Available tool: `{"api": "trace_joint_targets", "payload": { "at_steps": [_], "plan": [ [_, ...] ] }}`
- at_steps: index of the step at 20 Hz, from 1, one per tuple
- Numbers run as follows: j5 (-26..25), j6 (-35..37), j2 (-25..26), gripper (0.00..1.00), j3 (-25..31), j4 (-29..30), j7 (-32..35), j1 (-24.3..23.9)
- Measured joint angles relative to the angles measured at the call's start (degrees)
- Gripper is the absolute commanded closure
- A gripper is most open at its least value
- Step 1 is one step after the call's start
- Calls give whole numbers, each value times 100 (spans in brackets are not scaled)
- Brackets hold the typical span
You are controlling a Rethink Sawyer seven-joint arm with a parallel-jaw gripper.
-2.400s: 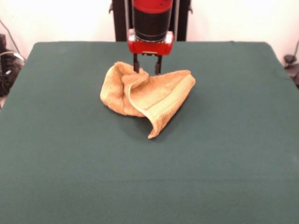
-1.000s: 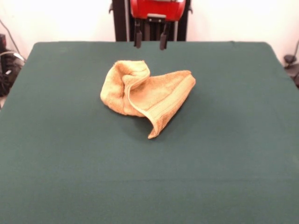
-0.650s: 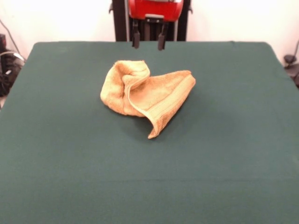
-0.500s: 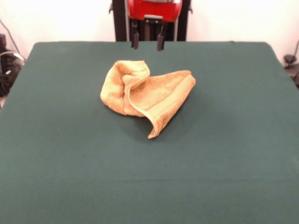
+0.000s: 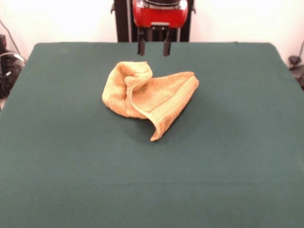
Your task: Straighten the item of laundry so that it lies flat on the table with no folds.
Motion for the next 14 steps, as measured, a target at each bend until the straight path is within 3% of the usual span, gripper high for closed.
{"api": "trace_joint_targets", "payload": {
  "at_steps": [14],
  "plan": [
    [-411,0,184,0,293,-95,0,-22]
  ]
}}
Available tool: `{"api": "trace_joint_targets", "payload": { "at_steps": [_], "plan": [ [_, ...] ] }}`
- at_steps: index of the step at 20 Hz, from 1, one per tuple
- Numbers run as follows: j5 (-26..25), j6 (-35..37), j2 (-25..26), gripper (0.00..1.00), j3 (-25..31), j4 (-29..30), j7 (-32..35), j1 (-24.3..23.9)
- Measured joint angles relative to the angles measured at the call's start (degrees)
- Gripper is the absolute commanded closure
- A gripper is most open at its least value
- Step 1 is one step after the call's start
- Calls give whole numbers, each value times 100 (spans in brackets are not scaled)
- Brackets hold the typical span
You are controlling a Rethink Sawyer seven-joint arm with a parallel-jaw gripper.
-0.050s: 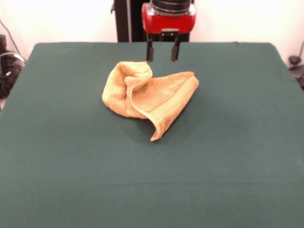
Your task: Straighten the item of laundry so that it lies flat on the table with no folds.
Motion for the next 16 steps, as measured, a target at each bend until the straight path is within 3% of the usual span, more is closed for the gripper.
{"api": "trace_joint_targets", "payload": {
  "at_steps": [16],
  "plan": [
    [-1016,-1,255,0,615,-8,0,-447]
  ]
}}
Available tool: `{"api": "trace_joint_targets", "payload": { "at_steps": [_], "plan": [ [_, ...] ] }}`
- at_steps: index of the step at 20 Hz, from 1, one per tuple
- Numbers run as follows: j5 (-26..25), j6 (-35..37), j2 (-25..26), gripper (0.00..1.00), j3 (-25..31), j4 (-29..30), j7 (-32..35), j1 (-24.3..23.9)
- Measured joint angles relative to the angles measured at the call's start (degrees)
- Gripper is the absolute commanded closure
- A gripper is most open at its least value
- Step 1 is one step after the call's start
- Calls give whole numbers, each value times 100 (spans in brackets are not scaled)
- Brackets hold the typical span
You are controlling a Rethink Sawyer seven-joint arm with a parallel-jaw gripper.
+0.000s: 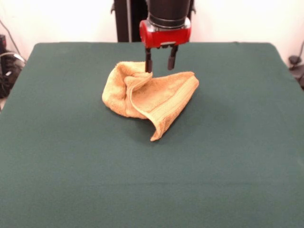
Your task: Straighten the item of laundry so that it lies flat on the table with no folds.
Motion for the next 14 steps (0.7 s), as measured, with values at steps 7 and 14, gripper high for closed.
{"api": "trace_joint_targets", "payload": {
  "at_steps": [7,14],
  "plan": [
    [-199,30,-3,0,157,-29,0,-24],
    [-407,141,-5,0,323,-64,0,-82]
  ]
}}
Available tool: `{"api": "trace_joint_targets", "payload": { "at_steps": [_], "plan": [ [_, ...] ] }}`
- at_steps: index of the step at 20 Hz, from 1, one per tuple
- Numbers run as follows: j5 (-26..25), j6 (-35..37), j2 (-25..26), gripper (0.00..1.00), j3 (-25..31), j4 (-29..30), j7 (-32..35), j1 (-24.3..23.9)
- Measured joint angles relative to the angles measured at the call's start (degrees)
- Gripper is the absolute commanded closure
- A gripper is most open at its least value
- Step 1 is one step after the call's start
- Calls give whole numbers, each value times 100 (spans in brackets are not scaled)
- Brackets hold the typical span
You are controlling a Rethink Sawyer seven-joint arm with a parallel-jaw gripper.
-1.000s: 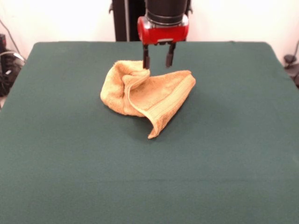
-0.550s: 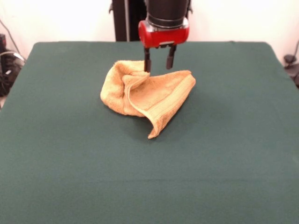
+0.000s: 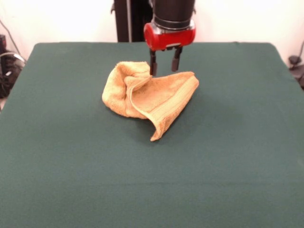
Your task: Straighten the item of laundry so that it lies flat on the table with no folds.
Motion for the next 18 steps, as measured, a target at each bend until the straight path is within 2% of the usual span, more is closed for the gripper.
{"api": "trace_joint_targets", "payload": {
  "at_steps": [12,18],
  "plan": [
    [-141,18,-85,0,127,0,0,-173],
    [-143,87,-80,0,348,-9,0,-586]
  ]
}}
